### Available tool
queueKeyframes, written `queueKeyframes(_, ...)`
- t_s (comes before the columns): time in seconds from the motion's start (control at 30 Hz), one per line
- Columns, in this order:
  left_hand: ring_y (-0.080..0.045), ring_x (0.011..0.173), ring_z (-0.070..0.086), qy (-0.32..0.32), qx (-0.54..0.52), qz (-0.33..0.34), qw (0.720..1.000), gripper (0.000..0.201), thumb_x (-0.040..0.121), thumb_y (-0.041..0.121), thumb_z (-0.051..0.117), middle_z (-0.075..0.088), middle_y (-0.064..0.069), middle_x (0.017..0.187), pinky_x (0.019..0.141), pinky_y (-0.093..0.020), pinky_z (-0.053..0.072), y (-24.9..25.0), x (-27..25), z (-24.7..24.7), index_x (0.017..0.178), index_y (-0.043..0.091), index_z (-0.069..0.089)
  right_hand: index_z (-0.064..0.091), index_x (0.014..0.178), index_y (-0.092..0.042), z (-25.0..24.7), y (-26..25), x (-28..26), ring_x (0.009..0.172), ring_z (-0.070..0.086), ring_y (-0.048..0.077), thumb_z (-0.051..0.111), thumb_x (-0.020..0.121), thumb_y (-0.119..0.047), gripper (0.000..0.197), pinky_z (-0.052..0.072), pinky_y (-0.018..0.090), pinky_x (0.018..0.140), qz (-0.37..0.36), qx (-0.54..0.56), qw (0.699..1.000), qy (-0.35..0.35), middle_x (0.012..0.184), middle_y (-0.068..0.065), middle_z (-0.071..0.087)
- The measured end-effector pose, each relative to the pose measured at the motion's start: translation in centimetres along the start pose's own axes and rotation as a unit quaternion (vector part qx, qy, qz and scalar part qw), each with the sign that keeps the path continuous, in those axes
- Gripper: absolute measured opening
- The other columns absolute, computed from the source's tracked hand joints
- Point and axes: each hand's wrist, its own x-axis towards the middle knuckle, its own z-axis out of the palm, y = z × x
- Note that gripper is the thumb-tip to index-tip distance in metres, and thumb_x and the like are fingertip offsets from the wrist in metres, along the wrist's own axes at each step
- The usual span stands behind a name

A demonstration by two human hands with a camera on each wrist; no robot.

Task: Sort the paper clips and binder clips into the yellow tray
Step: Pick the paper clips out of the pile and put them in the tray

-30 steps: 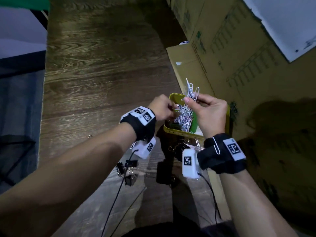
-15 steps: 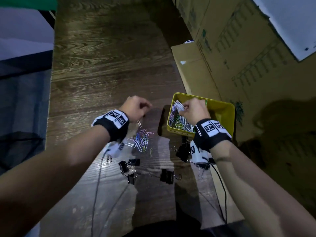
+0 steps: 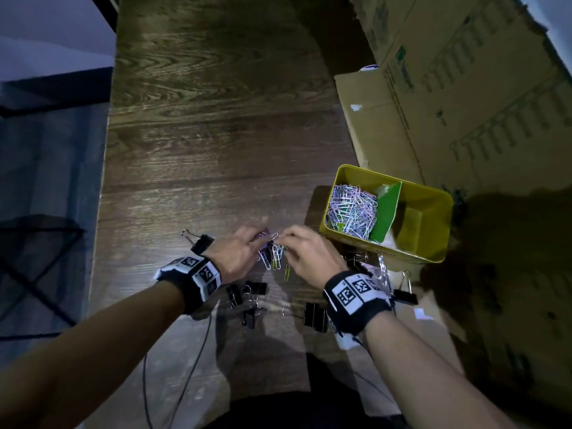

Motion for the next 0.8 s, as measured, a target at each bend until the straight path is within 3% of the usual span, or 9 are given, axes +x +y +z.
queueKeyframes(0.1, -0.028, 0.124, 0.035, 0.002, 0.025, -0.031, 0.999, 0.074, 0.083, 0.031, 0.053, 0.032, -0.009, 0.142, 0.101, -0.043, 0.04, -0.1, -1.3, -0.3, 0.146, 0.018, 0.018, 0.028, 0.145, -0.014, 1.6, 0.7, 0.0, 0.125, 0.037, 0.027, 0.062, 0.08, 0.0, 0.075, 0.04, 0.042, 0.102, 0.065, -0.071, 0.985, -0.143, 0.14, 0.008, 0.035)
queueKeyframes(0.2, -0.028, 0.117, 0.037, -0.005, -0.02, -0.109, 0.994, 0.088, 0.074, 0.019, 0.059, 0.033, -0.01, 0.134, 0.1, -0.04, 0.039, 0.7, -1.1, -0.5, 0.147, 0.019, 0.01, 0.014, 0.149, -0.008, 2.0, 1.1, 0.6, 0.128, 0.033, 0.027, 0.068, 0.083, -0.016, 0.085, 0.037, 0.04, 0.105, 0.105, -0.068, 0.977, -0.174, 0.141, 0.011, 0.03)
queueKeyframes(0.33, -0.031, 0.113, 0.044, 0.01, -0.094, -0.162, 0.982, 0.079, 0.074, 0.007, 0.06, 0.034, -0.013, 0.129, 0.095, -0.04, 0.044, 2.7, 0.5, -0.3, 0.143, 0.015, 0.021, 0.022, 0.147, -0.008, 2.4, 1.3, 2.0, 0.13, 0.036, 0.028, 0.068, 0.085, -0.025, 0.08, 0.036, 0.038, 0.105, 0.123, -0.042, 0.974, -0.186, 0.139, 0.012, 0.035)
queueKeyframes(0.5, -0.032, 0.11, 0.048, 0.042, -0.105, -0.142, 0.983, 0.058, 0.08, 0.008, 0.058, 0.036, -0.013, 0.127, 0.091, -0.039, 0.048, 3.2, 1.0, -0.5, 0.134, 0.011, 0.038, 0.043, 0.137, -0.009, 2.7, 1.0, 1.9, 0.117, 0.047, 0.027, 0.063, 0.087, -0.034, 0.059, 0.044, 0.037, 0.096, 0.148, -0.016, 0.984, -0.095, 0.125, 0.01, 0.041)
queueKeyframes(0.63, -0.03, 0.114, 0.039, 0.009, -0.049, -0.104, 0.993, 0.077, 0.076, 0.029, 0.066, 0.03, -0.008, 0.135, 0.096, -0.043, 0.044, 2.5, 0.8, -0.9, 0.142, 0.024, 0.026, 0.024, 0.145, -0.006, 3.3, -0.1, 0.8, 0.125, 0.033, 0.029, 0.067, 0.079, -0.052, 0.091, 0.037, 0.038, 0.105, 0.181, -0.047, 0.976, -0.113, 0.135, 0.013, 0.029)
queueKeyframes(0.7, -0.032, 0.115, 0.037, -0.025, -0.005, -0.099, 0.995, 0.073, 0.078, 0.032, 0.064, 0.03, -0.007, 0.14, 0.098, -0.042, 0.041, 2.7, 0.9, -1.0, 0.142, 0.025, 0.028, 0.025, 0.145, -0.003, 3.8, -0.8, 0.6, 0.126, 0.034, 0.031, 0.071, 0.079, -0.043, 0.089, 0.036, 0.038, 0.106, 0.188, -0.064, 0.973, -0.118, 0.138, 0.015, 0.028)
queueKeyframes(0.8, -0.033, 0.114, 0.044, -0.026, -0.033, -0.1, 0.994, 0.057, 0.083, 0.017, 0.06, 0.036, -0.008, 0.138, 0.096, -0.041, 0.044, 3.2, 0.9, -0.9, 0.136, 0.02, 0.04, 0.039, 0.138, 0.0, 4.1, -1.7, 0.7, 0.124, 0.044, 0.03, 0.068, 0.084, -0.018, 0.063, 0.039, 0.032, 0.102, 0.183, -0.027, 0.976, -0.112, 0.139, 0.019, 0.034)
